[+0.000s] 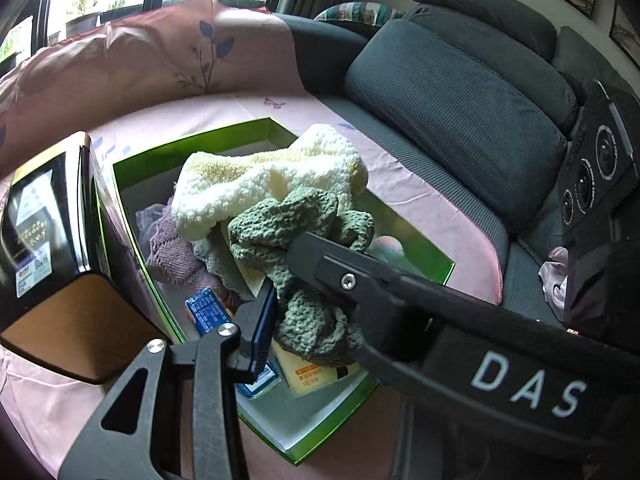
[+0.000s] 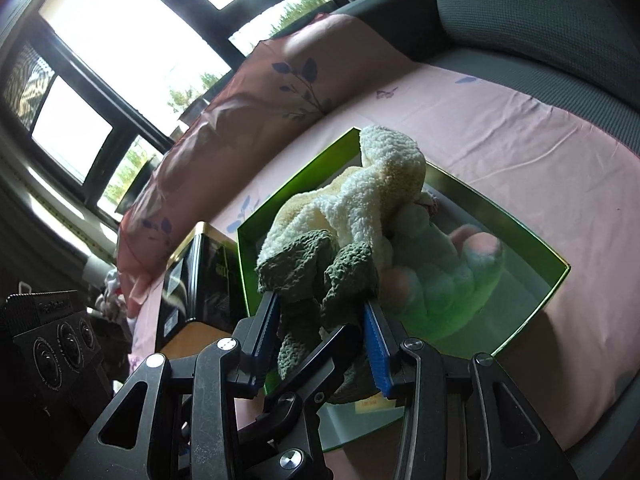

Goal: Organize soft objects
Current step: 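Lower the scrunchie into the box and open the right gripper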

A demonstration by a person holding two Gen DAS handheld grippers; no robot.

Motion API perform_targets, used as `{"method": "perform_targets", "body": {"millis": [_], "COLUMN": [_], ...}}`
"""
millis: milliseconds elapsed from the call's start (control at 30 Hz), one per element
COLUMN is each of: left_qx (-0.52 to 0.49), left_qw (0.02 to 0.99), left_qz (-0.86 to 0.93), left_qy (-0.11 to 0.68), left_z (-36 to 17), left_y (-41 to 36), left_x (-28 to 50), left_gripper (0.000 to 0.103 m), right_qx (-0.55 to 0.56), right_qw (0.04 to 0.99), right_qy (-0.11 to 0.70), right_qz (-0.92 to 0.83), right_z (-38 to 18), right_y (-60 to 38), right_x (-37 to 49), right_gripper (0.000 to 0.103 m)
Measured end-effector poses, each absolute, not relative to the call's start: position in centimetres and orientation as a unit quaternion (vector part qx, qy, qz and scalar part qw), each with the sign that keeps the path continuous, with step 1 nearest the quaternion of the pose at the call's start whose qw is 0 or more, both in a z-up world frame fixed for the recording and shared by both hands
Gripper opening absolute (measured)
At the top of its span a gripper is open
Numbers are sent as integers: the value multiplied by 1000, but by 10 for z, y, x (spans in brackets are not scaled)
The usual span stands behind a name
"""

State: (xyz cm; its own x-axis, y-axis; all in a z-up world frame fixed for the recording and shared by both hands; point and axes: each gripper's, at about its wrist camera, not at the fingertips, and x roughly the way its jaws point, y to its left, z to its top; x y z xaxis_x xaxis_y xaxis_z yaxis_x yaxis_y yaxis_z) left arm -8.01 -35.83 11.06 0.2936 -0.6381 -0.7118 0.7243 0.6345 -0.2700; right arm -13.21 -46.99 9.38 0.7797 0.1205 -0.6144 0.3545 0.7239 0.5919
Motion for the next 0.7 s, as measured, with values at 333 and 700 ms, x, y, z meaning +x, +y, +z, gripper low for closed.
{"method": "perform_targets", "body": {"millis": [333, 700], "left_qx": [34, 48], "left_qw": [784, 815], "left_qz": [-400, -371], "left_qy": [474, 443], "left_z": [88, 104], "left_y": [-369, -357], "left_x": [-62, -74], "left_gripper": [50, 76], "right_qx": [374, 368], "right_qw": [860, 861], "right_qy": [337, 332], "right_qz": [-82, -110], "right_z": [84, 92], "right_y": [-477, -479], "right_x": [-134, -144], "right_gripper": [44, 61]}}
